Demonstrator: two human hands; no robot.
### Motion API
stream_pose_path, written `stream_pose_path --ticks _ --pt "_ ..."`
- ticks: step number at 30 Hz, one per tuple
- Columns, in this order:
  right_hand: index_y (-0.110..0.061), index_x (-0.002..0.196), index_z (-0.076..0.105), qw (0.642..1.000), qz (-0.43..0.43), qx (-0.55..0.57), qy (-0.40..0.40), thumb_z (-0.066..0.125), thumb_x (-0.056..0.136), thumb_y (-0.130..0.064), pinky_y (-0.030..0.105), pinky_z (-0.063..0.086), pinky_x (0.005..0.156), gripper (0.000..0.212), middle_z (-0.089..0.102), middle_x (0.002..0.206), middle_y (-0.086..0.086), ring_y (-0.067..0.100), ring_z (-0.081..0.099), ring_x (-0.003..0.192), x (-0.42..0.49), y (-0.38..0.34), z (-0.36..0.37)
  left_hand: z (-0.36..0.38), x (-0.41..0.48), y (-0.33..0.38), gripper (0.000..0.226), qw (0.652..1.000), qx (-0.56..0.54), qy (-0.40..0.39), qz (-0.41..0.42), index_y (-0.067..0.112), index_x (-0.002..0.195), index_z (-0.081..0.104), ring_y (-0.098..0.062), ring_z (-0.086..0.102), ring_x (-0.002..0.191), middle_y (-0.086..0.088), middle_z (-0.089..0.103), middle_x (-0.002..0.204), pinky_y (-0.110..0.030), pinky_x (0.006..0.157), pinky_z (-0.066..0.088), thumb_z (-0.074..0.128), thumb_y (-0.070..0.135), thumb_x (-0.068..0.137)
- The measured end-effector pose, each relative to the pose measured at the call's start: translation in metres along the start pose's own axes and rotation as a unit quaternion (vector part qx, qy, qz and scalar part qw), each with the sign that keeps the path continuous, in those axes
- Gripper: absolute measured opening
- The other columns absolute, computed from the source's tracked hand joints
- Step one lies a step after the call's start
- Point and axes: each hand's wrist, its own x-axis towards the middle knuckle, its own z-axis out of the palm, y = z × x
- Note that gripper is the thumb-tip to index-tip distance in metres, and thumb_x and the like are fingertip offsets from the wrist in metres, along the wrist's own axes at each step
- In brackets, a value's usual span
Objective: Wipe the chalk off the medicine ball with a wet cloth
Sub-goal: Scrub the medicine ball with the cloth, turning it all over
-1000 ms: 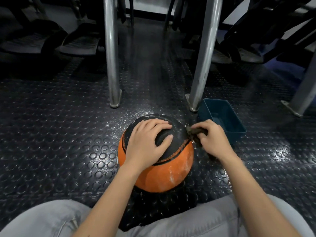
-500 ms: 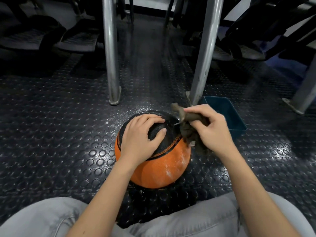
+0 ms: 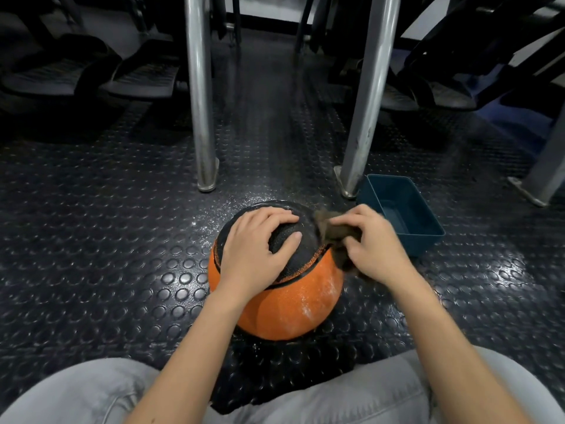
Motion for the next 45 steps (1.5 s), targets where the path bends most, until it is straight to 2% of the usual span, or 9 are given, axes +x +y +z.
stream_pose_path --ticks 6,11,14,17,23,29,34,40,45 --pt "-0.015 0.104 0.067 0.943 -0.093 0.128 0.293 0.058 0.078 0.005 0.013 0.040 0.087 0.034 0.057 0.101 0.001 -0.001 0.051 0.094 -0.004 -0.010 -0.015 0.002 -0.001 0.000 0.039 1.000 0.010 0.001 -0.008 0.035 0.110 0.064 0.015 0.030 0.106 0.030 0.048 0.111 -0.019 0.101 0.021 0.043 0.056 0.084" --pt "-0.031 0.098 0.069 0.995 -0.053 0.038 -0.079 0.060 0.079 0.004 0.031 0.043 0.094 0.041 0.055 0.098 -0.009 0.010 0.053 0.099 -0.003 -0.008 -0.007 0.002 0.001 -0.002 0.041 1.000 -0.001 0.003 -0.014 0.035 0.108 0.065 0.015 0.031 0.105 0.030 0.049 0.111 -0.018 0.099 0.021 0.042 0.057 0.082" --pt "-0.028 0.104 0.069 0.988 0.049 -0.145 0.013 0.054 0.083 -0.001 0.036 0.045 0.087 0.037 0.052 0.102 -0.008 0.019 0.048 0.106 0.000 0.001 -0.017 0.002 0.000 0.001 0.040 1.000 0.002 -0.002 -0.007 0.035 0.110 0.064 0.015 0.030 0.106 0.030 0.048 0.112 -0.018 0.101 0.019 0.042 0.056 0.083" --pt "-0.023 0.100 0.070 0.986 -0.008 0.049 0.161 0.060 0.079 0.004 0.023 0.043 0.087 0.036 0.056 0.094 -0.010 0.006 0.054 0.096 -0.006 -0.007 -0.020 0.003 0.000 0.002 0.042 1.000 0.012 0.003 -0.003 0.035 0.109 0.064 0.013 0.033 0.107 0.030 0.048 0.111 -0.019 0.102 0.020 0.040 0.057 0.083" --pt "-0.035 0.093 0.069 0.996 -0.057 0.027 -0.064 0.060 0.078 0.002 0.031 0.044 0.092 0.041 0.054 0.095 -0.013 0.011 0.054 0.098 -0.002 -0.013 -0.007 0.002 0.001 0.004 0.043 1.000 0.007 -0.006 -0.005 0.034 0.109 0.065 0.004 0.040 0.112 0.027 0.052 0.113 -0.022 0.103 0.023 0.040 0.056 0.082" --pt "-0.033 0.092 0.066 0.961 -0.071 0.181 0.196 0.062 0.075 0.006 0.012 0.042 0.083 0.043 0.061 0.094 -0.006 0.004 0.057 0.091 -0.002 -0.013 -0.029 0.004 -0.002 0.006 0.039 1.000 0.015 -0.008 0.002 0.033 0.111 0.065 0.004 0.039 0.114 0.024 0.055 0.116 -0.016 0.103 0.015 0.044 0.054 0.085" --pt "-0.037 0.084 0.068 0.988 -0.055 0.082 -0.115 0.064 0.073 0.006 0.020 0.042 0.085 0.045 0.060 0.094 -0.013 0.007 0.058 0.095 -0.002 -0.007 -0.018 0.004 0.000 0.005 0.041 1.000 0.005 -0.013 0.001 0.033 0.110 0.064 0.004 0.040 0.113 0.024 0.056 0.116 -0.026 0.107 0.022 0.041 0.055 0.083" --pt "-0.028 0.095 0.068 0.968 -0.065 0.146 0.194 0.063 0.074 0.007 0.021 0.045 0.087 0.041 0.061 0.094 -0.009 0.007 0.058 0.094 -0.001 -0.009 -0.026 0.007 -0.002 0.007 0.043 1.000 0.011 -0.011 0.000 0.033 0.111 0.064 0.003 0.039 0.115 0.023 0.056 0.118 -0.027 0.108 0.021 0.040 0.055 0.084" --pt "-0.035 0.099 0.066 0.999 -0.026 0.046 -0.004 0.065 0.082 -0.007 0.031 0.045 0.092 0.033 0.062 0.097 -0.011 0.012 0.058 0.101 0.002 -0.006 -0.002 0.004 -0.001 0.006 0.043 1.000 0.002 -0.013 -0.003 0.032 0.110 0.065 0.002 0.040 0.114 0.021 0.057 0.118 -0.028 0.107 0.023 0.041 0.055 0.083"
